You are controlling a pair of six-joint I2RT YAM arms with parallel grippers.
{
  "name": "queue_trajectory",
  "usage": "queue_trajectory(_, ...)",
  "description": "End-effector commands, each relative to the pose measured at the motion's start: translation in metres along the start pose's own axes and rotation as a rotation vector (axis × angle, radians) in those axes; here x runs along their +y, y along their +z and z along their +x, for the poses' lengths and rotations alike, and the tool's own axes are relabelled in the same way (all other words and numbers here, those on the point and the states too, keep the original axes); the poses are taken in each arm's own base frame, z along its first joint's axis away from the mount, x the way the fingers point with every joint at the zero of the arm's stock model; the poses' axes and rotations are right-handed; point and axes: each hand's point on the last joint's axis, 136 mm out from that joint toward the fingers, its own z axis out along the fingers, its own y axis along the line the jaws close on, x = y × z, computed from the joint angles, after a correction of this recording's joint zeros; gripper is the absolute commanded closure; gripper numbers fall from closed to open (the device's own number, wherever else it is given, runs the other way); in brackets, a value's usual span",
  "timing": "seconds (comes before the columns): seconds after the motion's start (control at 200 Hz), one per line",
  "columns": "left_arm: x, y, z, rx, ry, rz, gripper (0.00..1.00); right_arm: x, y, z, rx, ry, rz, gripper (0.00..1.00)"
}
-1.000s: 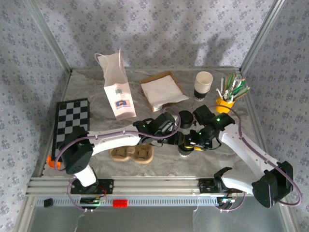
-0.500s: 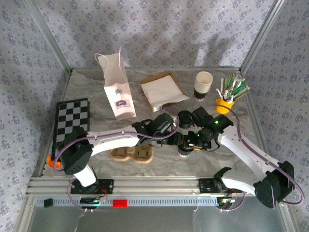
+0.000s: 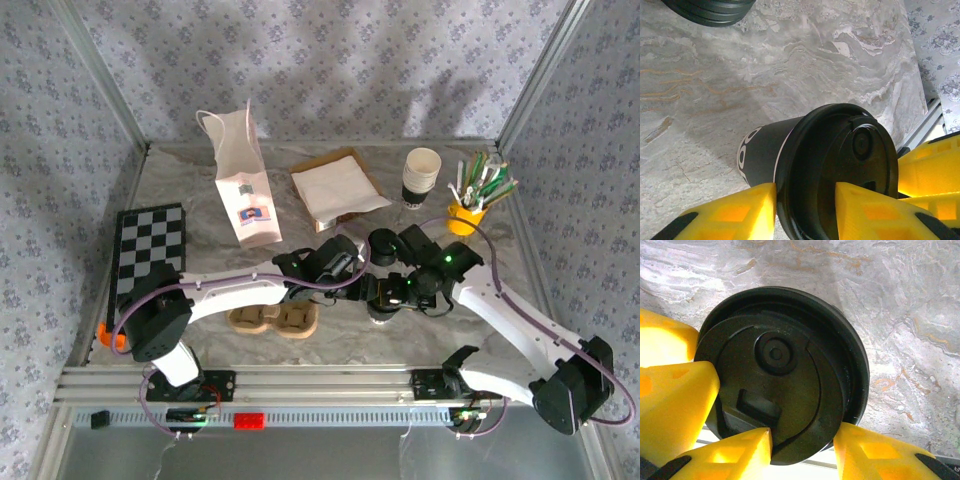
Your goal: Pack the takeout coffee
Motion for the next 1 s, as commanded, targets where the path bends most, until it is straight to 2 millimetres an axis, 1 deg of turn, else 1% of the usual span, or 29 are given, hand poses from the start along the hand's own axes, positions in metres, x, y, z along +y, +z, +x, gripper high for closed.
queue_trajectory(0.0, 0.003, -0.001, 0.004, 0.018, 0.013, -0.022, 0.65, -0.021, 0.010, 0.013, 0.074, 0.052, 0.075, 0.61)
queue_trajectory(0.08, -0.004, -0.004, -0.002, 0.003, 0.027, -0.010, 0.65, -0.012, 0.000, 0.004, 0.042, 0.066, 0.024, 0.61)
queue_trajectory(0.16, -0.008, -0.006, -0.008, -0.017, 0.034, -0.007, 0.64, -0.003, -0.011, -0.005, -0.003, 0.076, -0.020, 0.59)
queue_trajectory(0.295, -0.013, -0.011, -0.015, -0.037, 0.045, 0.000, 0.61, 0.003, -0.025, -0.012, -0.029, 0.075, -0.047, 0.58)
queue_trajectory(0.465, -0.016, -0.020, -0.021, -0.059, 0.056, -0.009, 0.57, 0.006, -0.043, -0.019, -0.069, 0.062, -0.053, 0.53)
queue_trajectory(0.53, -0.019, -0.028, -0.026, -0.081, 0.062, -0.002, 0.56, 0.002, -0.050, -0.022, -0.082, 0.054, -0.032, 0.50)
queue_trajectory(0.63, -0.021, -0.042, -0.033, -0.121, 0.077, -0.004, 0.54, -0.002, -0.058, -0.026, -0.097, 0.038, 0.010, 0.47)
queue_trajectory(0.665, -0.018, -0.047, -0.034, -0.132, 0.079, -0.018, 0.54, -0.004, -0.061, -0.028, -0.104, 0.036, 0.021, 0.47)
queue_trajectory(0.785, -0.004, -0.074, -0.040, -0.192, 0.073, -0.071, 0.53, -0.007, -0.063, -0.034, -0.121, 0.018, 0.062, 0.42)
queue_trajectory(0.94, 0.021, -0.109, -0.040, -0.245, 0.063, -0.154, 0.51, -0.001, -0.057, -0.034, -0.104, -0.039, 0.087, 0.38)
queue_trajectory(0.955, 0.024, -0.112, -0.040, -0.250, 0.060, -0.164, 0.51, 0.004, -0.064, -0.039, -0.127, -0.045, 0.075, 0.38)
queue_trajectory(0.995, 0.030, -0.120, -0.039, -0.259, 0.056, -0.183, 0.50, 0.008, -0.065, -0.041, -0.137, -0.067, 0.076, 0.37)
